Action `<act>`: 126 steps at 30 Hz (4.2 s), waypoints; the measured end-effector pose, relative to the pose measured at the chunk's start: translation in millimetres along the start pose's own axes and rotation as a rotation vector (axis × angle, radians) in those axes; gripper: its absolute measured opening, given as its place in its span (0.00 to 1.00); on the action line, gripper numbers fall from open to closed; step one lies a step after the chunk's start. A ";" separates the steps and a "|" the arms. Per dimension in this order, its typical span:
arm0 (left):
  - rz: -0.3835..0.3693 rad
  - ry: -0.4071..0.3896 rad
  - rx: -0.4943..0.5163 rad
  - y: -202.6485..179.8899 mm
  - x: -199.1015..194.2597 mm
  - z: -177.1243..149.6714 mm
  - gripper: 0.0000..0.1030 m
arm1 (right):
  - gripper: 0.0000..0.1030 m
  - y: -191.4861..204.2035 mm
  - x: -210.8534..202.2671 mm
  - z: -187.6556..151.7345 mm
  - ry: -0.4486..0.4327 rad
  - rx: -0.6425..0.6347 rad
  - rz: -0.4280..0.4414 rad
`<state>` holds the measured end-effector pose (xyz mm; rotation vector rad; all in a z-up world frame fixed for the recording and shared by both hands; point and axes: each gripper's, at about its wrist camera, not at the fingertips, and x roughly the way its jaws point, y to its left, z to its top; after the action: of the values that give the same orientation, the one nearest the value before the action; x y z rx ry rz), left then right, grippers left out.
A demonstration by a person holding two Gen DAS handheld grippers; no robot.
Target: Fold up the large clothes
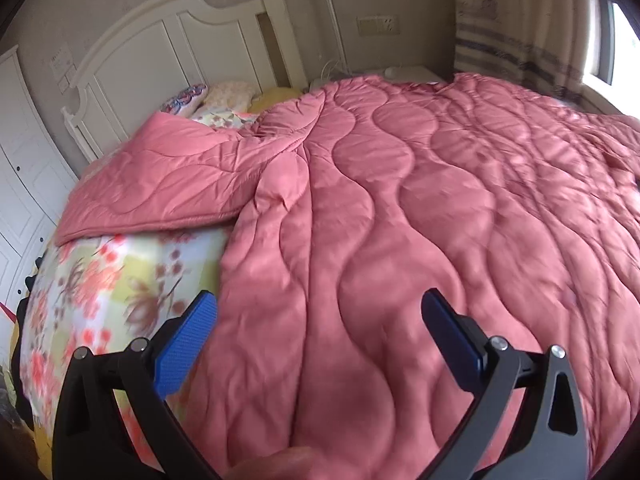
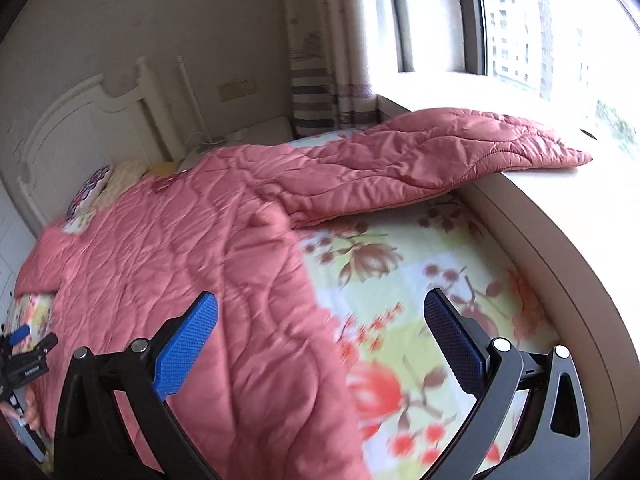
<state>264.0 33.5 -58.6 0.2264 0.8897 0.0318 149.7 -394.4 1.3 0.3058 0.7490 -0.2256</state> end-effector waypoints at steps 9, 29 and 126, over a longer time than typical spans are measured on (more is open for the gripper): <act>-0.145 0.044 -0.088 12.0 62.7 20.2 0.98 | 0.96 -63.5 131.4 86.4 0.081 0.230 -0.145; -0.184 0.044 -0.115 13.7 64.2 17.5 0.98 | 0.22 62.4 98.9 146.1 -0.426 -0.194 -0.451; -0.365 -0.010 -0.049 -75.4 129.5 138.1 0.98 | 0.29 99.5 266.5 175.4 0.218 -0.374 -0.064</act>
<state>447.5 -49.5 -89.7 0.0157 0.9079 -0.2856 480.7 -387.7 -43.9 -0.0507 0.9989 -0.1098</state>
